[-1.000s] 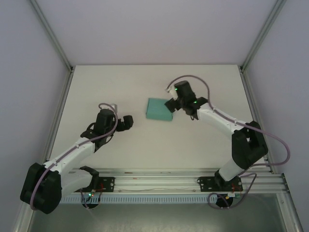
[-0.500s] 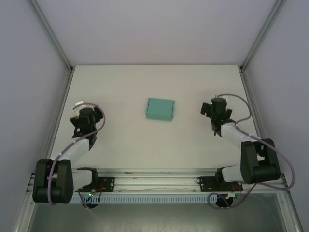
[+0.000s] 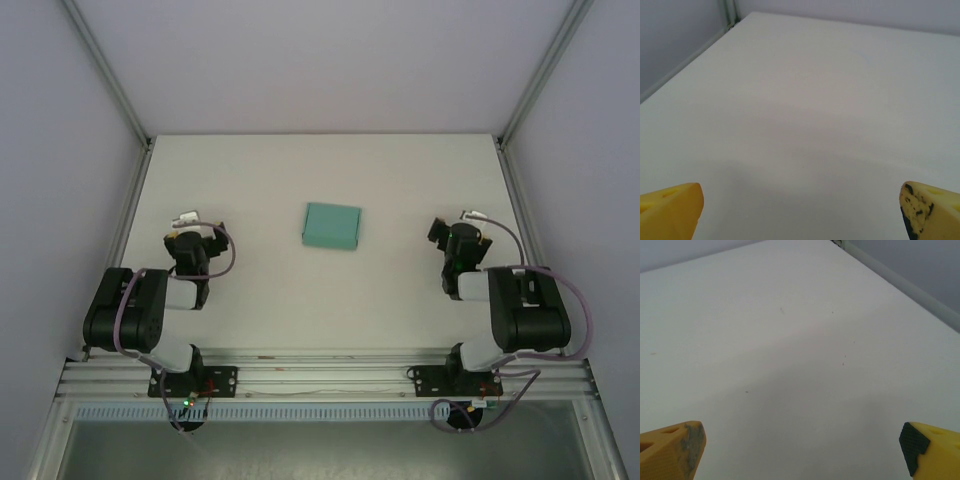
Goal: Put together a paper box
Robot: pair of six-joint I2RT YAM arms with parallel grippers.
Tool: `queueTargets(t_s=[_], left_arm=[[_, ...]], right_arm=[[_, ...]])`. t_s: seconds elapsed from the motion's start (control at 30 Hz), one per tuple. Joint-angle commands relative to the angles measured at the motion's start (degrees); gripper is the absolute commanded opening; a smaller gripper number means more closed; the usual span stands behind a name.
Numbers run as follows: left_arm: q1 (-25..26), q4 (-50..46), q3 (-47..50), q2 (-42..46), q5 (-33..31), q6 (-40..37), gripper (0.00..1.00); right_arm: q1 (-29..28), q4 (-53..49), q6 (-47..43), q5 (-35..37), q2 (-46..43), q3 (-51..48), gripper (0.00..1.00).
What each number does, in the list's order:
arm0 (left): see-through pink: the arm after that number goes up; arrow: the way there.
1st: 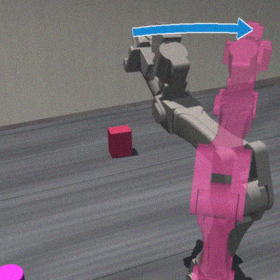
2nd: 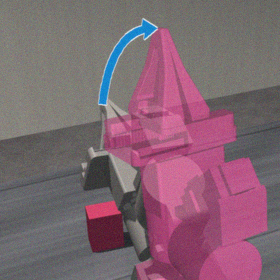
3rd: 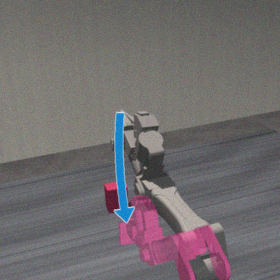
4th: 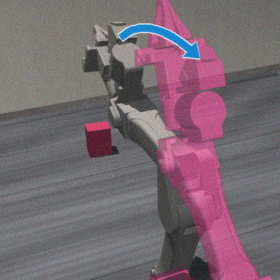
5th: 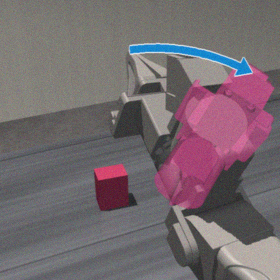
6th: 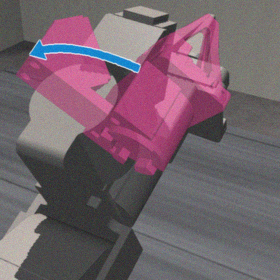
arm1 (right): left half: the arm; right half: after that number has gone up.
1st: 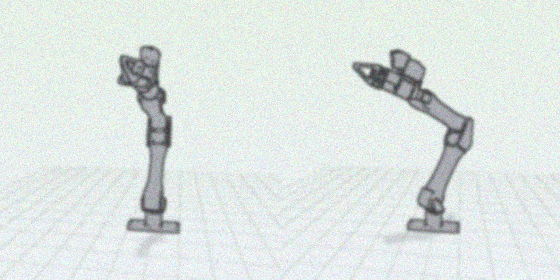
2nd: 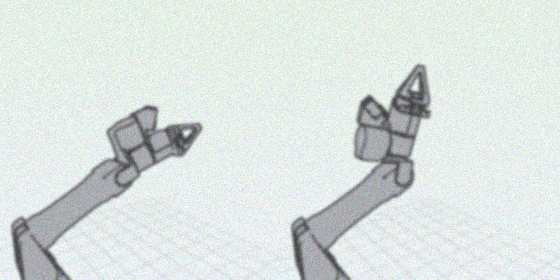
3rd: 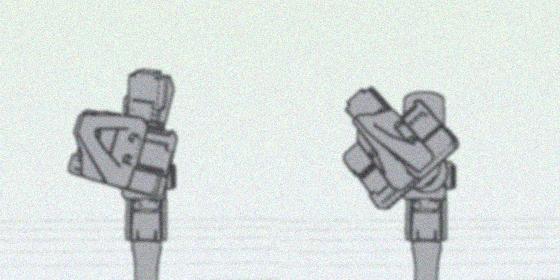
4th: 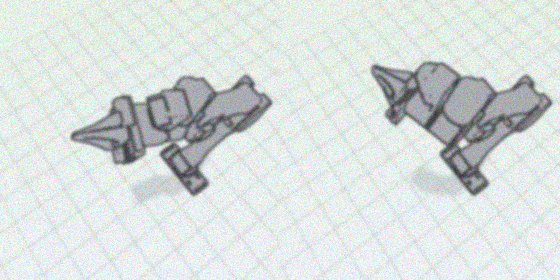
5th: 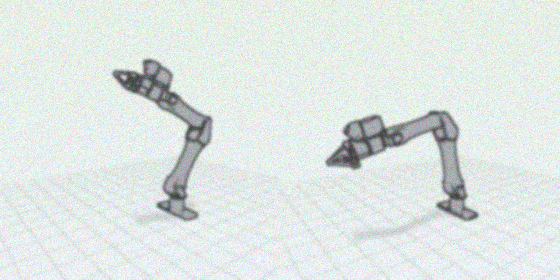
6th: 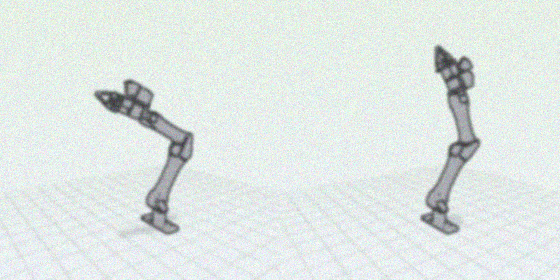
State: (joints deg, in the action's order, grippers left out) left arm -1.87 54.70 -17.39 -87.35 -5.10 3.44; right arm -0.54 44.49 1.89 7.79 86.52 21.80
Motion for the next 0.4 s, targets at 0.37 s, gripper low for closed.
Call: queueTargets(t_s=[0.37], left_arm=[[0.3, 1.8, -1.5, 0.7, 2.2, -2.1, 1.0]], right_arm=[[0.2, 3.2, 0.3, -0.9, -0.7, 0.4, 1.0]])
